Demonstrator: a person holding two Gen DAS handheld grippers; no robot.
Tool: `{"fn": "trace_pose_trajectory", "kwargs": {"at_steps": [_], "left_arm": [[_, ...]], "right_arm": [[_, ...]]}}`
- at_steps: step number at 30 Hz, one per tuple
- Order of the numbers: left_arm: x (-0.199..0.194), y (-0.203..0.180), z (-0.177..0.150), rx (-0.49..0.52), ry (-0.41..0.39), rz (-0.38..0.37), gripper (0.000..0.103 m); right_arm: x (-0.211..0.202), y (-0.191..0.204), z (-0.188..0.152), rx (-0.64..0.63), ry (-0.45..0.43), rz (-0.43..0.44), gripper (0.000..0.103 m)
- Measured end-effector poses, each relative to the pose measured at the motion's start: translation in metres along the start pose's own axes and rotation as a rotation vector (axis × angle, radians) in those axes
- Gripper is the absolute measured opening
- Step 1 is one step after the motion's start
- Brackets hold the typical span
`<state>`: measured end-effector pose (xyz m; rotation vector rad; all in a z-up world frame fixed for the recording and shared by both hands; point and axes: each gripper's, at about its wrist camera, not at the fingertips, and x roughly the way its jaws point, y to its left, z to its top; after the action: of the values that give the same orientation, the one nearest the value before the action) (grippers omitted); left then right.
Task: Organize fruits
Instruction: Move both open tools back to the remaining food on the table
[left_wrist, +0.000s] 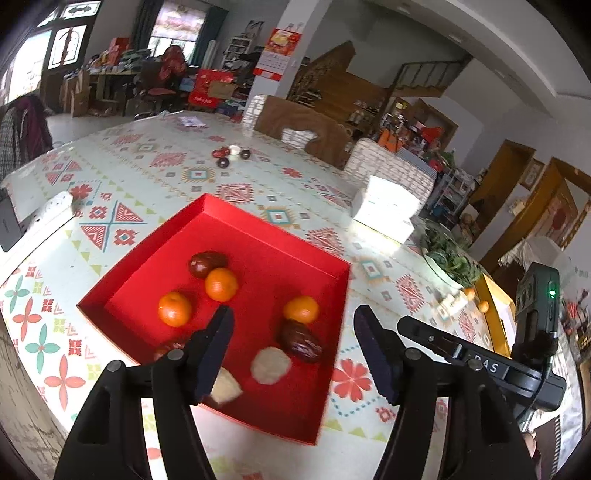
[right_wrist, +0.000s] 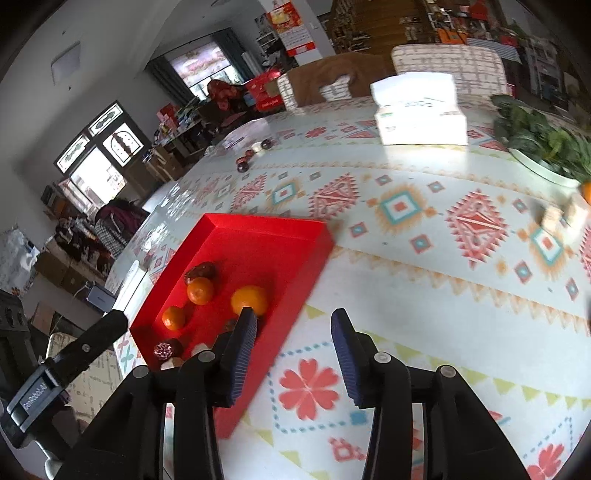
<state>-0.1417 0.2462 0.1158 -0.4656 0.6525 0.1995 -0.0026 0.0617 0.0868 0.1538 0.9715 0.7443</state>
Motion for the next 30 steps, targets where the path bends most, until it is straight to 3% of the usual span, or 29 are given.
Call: {"fn": "trace_pose_trajectory", "kwargs": {"at_steps": [21,24,30], "left_arm": [[0.026,-0.096,-0.043,0.244,0.106,-0.033,0.07],[0.03,-0.1,-0.046,0.26,0.12,-0.037,0.071],[0.044,-0.106,-0.052,0.258,0.147,-0.064,0.075]], "right_arm": [[-0.056,-0.112,-0.024,0.192,-0.049,-0.059,0.048],[-0.068,-0.131,-0.023,0.213,-0.061,-0.085,0.048],[-0.115,-0.178,-0.009,0.26,-0.124,-0.216,0.048]]}}
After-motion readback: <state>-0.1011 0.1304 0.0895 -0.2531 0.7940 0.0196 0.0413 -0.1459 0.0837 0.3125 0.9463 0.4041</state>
